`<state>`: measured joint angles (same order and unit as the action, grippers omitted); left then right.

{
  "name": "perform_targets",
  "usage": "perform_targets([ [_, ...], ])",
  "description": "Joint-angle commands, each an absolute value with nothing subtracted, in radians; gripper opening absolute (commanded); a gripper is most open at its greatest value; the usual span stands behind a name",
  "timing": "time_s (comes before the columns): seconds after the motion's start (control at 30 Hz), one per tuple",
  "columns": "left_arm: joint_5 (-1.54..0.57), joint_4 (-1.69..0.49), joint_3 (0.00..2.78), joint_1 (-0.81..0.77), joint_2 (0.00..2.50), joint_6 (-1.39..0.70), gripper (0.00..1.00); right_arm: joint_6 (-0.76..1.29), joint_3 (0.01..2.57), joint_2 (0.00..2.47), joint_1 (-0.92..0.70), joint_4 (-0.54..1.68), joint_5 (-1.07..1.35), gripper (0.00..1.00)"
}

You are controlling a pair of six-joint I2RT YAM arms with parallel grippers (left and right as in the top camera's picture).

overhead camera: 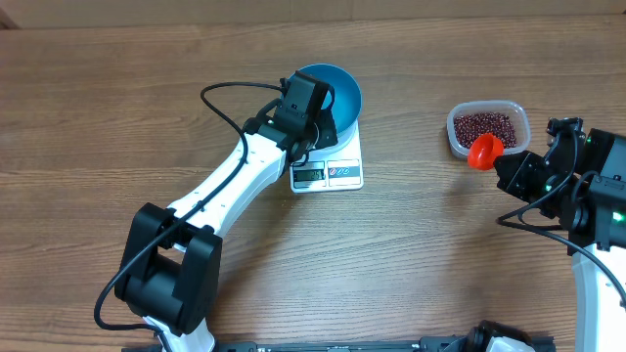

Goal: Scoop item into bowl and weigh 150g on scale

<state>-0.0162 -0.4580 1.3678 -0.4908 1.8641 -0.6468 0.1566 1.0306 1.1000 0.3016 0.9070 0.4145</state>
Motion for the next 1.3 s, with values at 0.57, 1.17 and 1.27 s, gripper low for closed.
perform_targets([
  [0.57,-0.083,-0.459,1.383,-0.494,1.879,-0.605,0.04,0.155,1.051,1.097,0.308,0.904,0.421,0.04],
  [1.17,-0.159,-0.44,1.383,-0.5,1.879,-0.571,0.04,0.155,1.051,1.096,0.308,0.907,0.421,0.04],
  [1.27,-0.177,-0.439,1.383,-0.5,1.879,-0.563,0.04,0.155,1.051,1.097,0.308,0.907,0.421,0.04],
])
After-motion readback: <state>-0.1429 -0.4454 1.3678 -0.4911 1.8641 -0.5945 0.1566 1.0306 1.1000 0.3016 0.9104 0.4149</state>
